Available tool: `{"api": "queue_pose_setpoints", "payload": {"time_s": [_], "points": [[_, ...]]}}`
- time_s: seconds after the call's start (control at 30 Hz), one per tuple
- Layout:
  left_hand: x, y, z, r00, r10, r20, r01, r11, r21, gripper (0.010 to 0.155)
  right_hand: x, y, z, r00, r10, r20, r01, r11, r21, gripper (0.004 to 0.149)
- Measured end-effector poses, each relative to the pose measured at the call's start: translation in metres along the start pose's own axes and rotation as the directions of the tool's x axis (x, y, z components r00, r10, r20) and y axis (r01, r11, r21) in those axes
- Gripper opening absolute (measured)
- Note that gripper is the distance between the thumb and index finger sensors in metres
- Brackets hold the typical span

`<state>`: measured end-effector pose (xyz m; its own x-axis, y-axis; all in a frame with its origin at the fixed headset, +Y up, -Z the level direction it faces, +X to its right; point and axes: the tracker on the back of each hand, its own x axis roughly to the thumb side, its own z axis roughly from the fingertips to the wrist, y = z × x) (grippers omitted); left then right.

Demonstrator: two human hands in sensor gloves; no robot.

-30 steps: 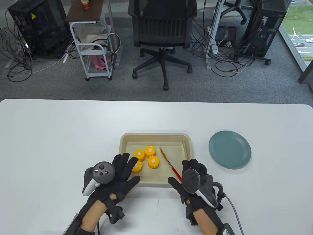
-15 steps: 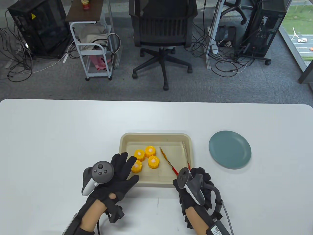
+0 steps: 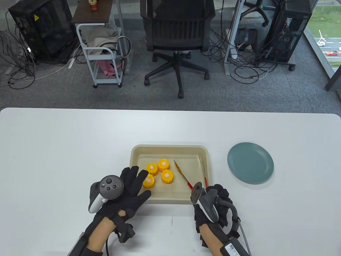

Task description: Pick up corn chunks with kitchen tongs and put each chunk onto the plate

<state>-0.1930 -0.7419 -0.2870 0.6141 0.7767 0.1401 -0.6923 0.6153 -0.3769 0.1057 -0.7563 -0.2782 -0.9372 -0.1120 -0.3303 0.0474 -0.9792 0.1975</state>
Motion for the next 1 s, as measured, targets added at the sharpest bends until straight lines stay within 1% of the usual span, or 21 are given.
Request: {"api": "queue_pose_setpoints", "payload": {"time_s": [0.1,0.3,0.5,0.7,0.8,0.87,0.97,1.0], "points": [[0.0,0.0,0.0,1.0,0.002,-0.003,-0.002,1.0,0.0,0.077,0.0,0.0,0.001,1.0,-0.009,0.005,0.009,1.0,0.006,0.075],[-0.001,0.001,0.001,1.0,0.009,-0.006,-0.009,1.0,0.005,0.077,0.001,0.0,0.0,0.999,-0.015,0.03,0.016,1.0,-0.024,0.073],[-0.004,0.003,0.0,1.0,0.019,-0.016,-0.019,1.0,0.012,0.077,-0.005,-0.006,-0.003,0.995,-0.082,0.053,0.085,0.995,-0.059,0.074],[-0.008,0.009,0.001,0.998,0.05,-0.031,-0.049,0.997,0.052,0.077,-0.014,-0.013,-0.003,0.986,-0.153,0.065,0.159,0.982,-0.097,0.074],[-0.01,0.013,0.001,0.996,0.084,-0.029,-0.082,0.994,0.069,0.078,-0.018,-0.021,0.0,0.973,-0.216,0.083,0.225,0.966,-0.125,0.074],[-0.012,0.015,0.001,0.992,0.126,-0.018,-0.124,0.989,0.083,0.079,-0.021,-0.029,0.006,0.95,-0.29,0.119,0.306,0.94,-0.154,0.075],[-0.012,0.017,0.001,0.982,0.19,0.014,-0.19,0.978,0.088,0.081,-0.022,-0.042,0.016,0.899,-0.396,0.188,0.428,0.884,-0.189,0.075],[-0.012,0.017,0.0,0.976,0.214,0.031,-0.216,0.972,0.088,0.082,-0.022,-0.047,0.021,0.87,-0.437,0.227,0.481,0.855,-0.196,0.075]]}}
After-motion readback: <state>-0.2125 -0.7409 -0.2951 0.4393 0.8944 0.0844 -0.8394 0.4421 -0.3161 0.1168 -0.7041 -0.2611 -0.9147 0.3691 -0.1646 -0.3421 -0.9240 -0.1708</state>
